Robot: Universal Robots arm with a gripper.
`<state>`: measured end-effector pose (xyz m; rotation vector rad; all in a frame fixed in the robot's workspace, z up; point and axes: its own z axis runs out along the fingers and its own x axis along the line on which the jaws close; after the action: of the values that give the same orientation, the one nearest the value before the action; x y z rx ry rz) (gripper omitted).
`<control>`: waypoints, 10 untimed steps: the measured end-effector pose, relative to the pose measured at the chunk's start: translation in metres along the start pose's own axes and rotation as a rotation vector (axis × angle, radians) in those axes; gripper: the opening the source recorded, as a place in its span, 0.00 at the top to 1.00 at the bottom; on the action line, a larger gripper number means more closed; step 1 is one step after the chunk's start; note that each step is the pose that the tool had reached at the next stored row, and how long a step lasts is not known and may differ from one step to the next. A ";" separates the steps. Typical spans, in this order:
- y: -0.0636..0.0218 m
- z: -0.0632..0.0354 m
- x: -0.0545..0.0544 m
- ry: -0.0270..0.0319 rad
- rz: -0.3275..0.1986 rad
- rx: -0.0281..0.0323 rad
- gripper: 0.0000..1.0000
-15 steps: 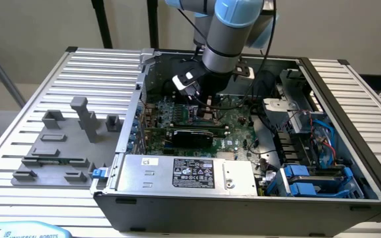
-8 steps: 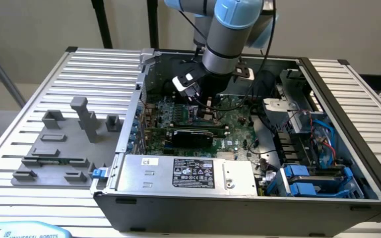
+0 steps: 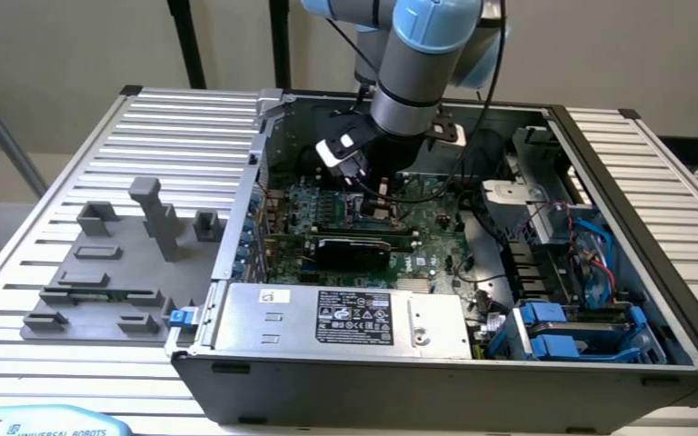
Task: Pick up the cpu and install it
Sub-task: 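Close the cpu cover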
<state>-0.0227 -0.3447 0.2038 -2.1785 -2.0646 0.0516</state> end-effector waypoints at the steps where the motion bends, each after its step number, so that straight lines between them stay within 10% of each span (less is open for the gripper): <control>1: -0.0005 -0.0033 0.000 -0.0015 0.000 0.0008 0.89; 10: -0.0039 -0.0378 0.002 -0.0020 0.000 0.0012 0.89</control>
<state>-0.0218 -0.3450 0.2419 -2.1786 -2.0651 0.0551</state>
